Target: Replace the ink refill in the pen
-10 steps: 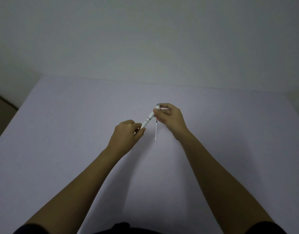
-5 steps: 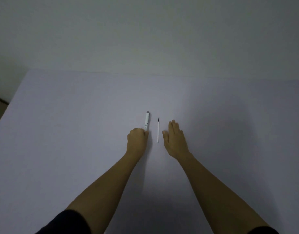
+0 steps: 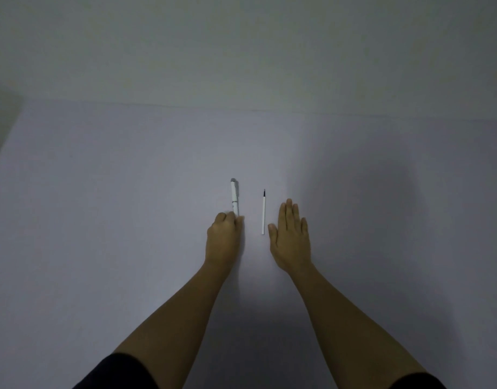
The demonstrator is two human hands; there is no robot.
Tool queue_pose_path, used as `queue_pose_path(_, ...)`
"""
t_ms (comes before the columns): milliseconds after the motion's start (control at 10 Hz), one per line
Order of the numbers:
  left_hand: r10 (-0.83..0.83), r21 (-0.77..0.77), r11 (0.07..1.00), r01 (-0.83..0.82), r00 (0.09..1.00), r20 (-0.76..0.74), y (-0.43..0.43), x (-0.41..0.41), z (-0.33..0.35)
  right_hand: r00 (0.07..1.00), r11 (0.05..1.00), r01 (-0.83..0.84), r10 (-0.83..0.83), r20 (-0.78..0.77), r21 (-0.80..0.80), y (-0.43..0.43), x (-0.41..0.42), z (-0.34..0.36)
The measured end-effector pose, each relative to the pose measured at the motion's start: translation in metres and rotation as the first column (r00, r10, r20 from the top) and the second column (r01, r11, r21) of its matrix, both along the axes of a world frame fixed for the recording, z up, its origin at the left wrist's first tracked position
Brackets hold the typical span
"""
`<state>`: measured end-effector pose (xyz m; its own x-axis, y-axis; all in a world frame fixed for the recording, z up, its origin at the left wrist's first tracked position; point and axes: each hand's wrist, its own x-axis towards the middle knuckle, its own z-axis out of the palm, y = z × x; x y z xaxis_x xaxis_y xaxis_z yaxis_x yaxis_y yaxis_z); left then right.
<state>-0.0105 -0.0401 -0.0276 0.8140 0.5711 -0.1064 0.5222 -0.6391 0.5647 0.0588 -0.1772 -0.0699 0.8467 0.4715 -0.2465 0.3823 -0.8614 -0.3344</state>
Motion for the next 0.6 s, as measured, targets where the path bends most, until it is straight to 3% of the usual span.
queue_pose_path(600,0.084,-0.014,0.996,-0.084,0.996,-0.001,0.0,0.001,0.005,0.999,0.999,-0.027,0.029,-0.046,0.035,-0.004,0.005,0.01)
